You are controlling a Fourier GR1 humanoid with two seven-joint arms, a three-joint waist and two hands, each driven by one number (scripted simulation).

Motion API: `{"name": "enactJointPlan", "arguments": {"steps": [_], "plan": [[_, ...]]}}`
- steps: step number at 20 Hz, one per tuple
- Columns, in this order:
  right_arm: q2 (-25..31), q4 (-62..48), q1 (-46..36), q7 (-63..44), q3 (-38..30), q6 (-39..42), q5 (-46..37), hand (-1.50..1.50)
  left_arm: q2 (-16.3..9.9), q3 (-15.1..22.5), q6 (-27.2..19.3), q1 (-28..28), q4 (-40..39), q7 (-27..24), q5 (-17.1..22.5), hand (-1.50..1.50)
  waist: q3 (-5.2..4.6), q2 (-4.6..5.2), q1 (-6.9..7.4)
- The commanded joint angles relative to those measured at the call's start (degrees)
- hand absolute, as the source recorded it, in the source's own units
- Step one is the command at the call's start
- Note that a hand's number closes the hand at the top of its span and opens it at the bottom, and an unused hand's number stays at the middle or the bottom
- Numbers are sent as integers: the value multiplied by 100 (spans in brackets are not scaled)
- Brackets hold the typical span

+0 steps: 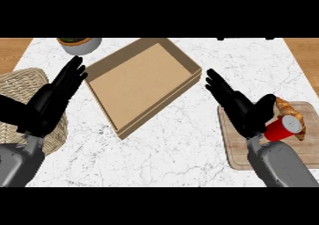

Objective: Pick the can from the cutting board and place it in the cardboard box

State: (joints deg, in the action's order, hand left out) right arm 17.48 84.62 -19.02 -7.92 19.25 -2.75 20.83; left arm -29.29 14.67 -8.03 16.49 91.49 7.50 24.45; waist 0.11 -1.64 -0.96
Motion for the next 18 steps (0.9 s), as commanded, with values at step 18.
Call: {"name": "enactJointPlan", "arguments": {"steps": [18], "plan": [[-38, 454, 4411, 5025, -3215, -4453, -2577, -150, -603, 91, -811, -1370, -656, -442, -1371, 0, -7, 91, -671]]}}
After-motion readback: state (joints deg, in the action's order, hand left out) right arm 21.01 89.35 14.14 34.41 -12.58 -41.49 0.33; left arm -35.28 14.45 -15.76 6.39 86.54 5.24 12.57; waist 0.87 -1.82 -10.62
